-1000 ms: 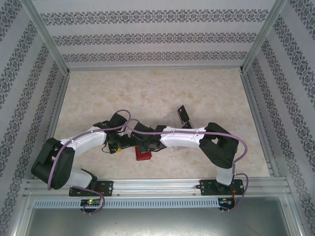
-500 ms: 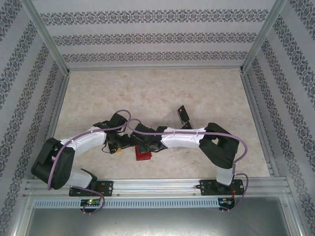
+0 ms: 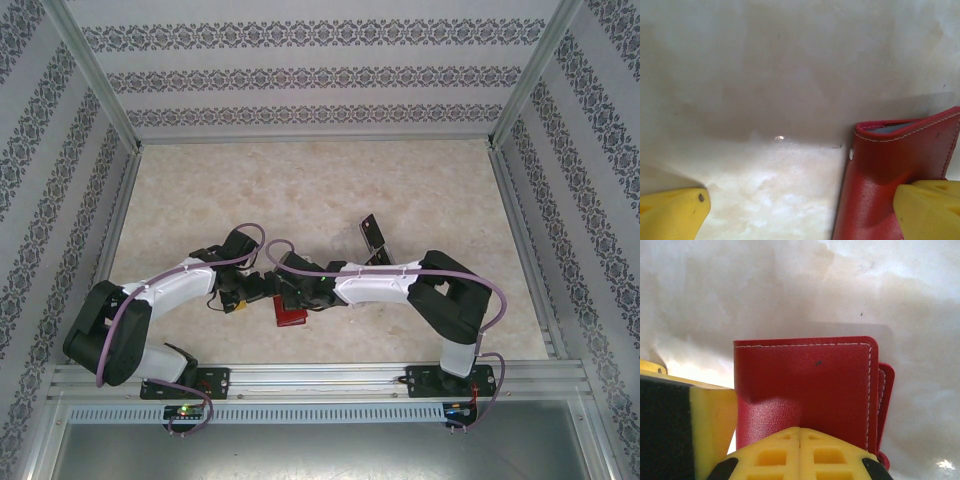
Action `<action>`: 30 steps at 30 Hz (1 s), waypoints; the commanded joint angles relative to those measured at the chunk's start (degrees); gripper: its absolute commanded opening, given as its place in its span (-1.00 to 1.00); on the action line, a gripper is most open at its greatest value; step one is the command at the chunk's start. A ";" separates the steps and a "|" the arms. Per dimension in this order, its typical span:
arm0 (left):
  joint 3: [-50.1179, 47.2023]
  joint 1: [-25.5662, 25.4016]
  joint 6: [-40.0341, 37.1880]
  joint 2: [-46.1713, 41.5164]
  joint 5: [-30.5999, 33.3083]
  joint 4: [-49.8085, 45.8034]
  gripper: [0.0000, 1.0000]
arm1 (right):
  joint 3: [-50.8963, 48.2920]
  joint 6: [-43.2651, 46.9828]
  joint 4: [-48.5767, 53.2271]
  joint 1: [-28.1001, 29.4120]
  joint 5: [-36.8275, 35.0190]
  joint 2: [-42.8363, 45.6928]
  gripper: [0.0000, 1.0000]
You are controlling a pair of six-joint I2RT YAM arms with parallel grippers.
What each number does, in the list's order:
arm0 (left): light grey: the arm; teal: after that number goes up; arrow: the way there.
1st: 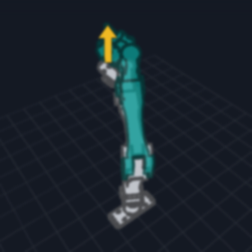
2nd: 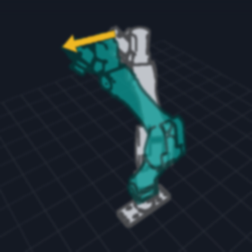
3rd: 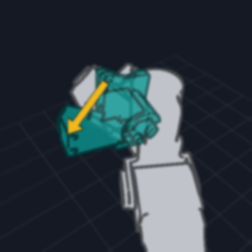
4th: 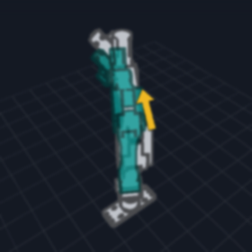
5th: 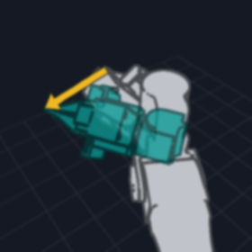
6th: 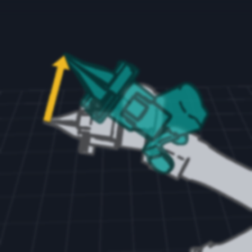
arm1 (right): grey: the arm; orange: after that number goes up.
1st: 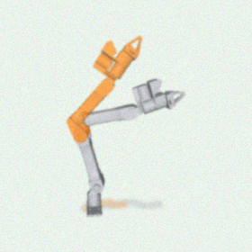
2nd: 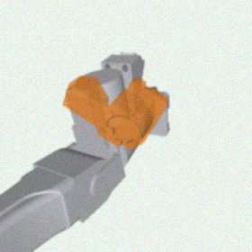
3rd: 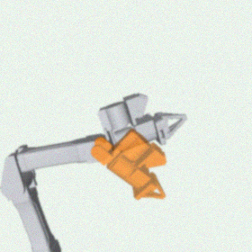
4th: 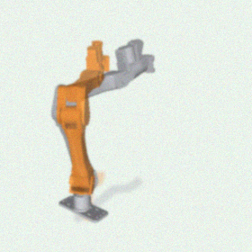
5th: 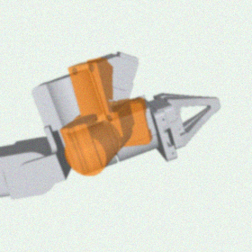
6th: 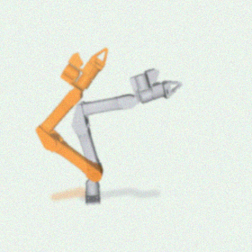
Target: Put the credit cards into the card holder
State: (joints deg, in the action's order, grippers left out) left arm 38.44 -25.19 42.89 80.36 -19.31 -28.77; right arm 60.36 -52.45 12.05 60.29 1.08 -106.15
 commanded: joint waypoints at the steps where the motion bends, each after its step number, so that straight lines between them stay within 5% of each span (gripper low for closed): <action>1: -3.55 -1.33 -1.29 3.14 1.06 -0.57 0.97 | -6.56 -0.09 6.76 -1.49 -2.67 -9.91 -1.00; 16: -3.37 -1.82 -1.32 3.23 0.95 -0.76 0.96 | -4.97 -0.45 11.30 -2.72 -4.09 -13.01 -1.00; 30: -1.20 -1.88 -0.04 -1.12 8.23 -5.92 0.96 | -2.11 3.66 14.93 -3.53 -7.33 -2.69 -1.00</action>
State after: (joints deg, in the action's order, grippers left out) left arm 38.54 -26.72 42.89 79.11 -17.02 -29.21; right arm 61.23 -50.68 14.17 59.00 2.04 -104.71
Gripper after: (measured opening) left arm 0.980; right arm 0.066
